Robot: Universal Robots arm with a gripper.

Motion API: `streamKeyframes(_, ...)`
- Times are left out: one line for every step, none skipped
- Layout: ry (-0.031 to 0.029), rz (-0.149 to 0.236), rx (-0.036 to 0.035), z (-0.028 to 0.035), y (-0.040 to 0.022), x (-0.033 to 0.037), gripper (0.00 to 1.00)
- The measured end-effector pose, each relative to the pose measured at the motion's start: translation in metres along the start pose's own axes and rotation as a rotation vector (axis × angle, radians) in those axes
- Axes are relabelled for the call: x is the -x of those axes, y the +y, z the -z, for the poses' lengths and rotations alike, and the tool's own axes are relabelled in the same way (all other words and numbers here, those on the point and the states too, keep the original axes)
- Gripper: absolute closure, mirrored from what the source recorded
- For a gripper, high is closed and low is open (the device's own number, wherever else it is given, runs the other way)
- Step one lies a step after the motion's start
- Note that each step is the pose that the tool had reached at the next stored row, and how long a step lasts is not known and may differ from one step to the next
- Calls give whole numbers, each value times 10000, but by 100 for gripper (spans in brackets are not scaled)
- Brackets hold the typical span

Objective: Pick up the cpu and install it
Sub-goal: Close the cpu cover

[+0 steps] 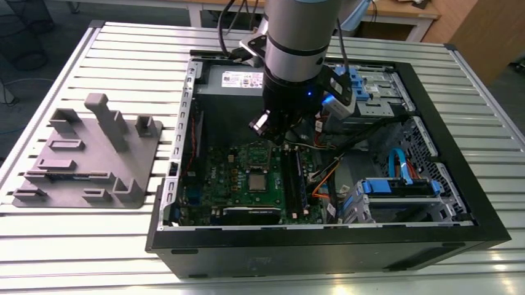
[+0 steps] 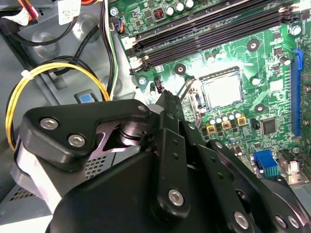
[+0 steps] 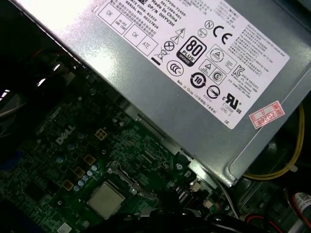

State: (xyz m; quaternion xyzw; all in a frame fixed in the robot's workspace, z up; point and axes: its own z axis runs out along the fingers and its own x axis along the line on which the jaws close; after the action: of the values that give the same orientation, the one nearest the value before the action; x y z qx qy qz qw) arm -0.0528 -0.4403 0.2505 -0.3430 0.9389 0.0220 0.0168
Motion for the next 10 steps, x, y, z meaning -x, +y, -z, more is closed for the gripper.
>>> streamKeyframes(-2, 5, 2, 2, -1, -1, 89)
streamKeyframes(-4, 8, 4, 5, -1, -1, 89)
streamKeyframes(-4, 12, 6, 8, -2, -1, 89)
streamKeyframes(-4, 15, 6, 9, -2, -1, 89)
streamKeyframes(-5, 19, 8, 10, -3, -2, 89)
streamKeyframes(-3, 21, 7, 11, -3, -3, 89)
streamKeyframes(-3, 24, 7, 11, -5, -3, 89)
streamKeyframes(-4, 28, 8, 11, -6, -5, 89)
streamKeyframes(-4, 32, 9, 11, -8, -7, 89)
streamKeyframes(-5, 37, 10, 11, -11, -9, 89)
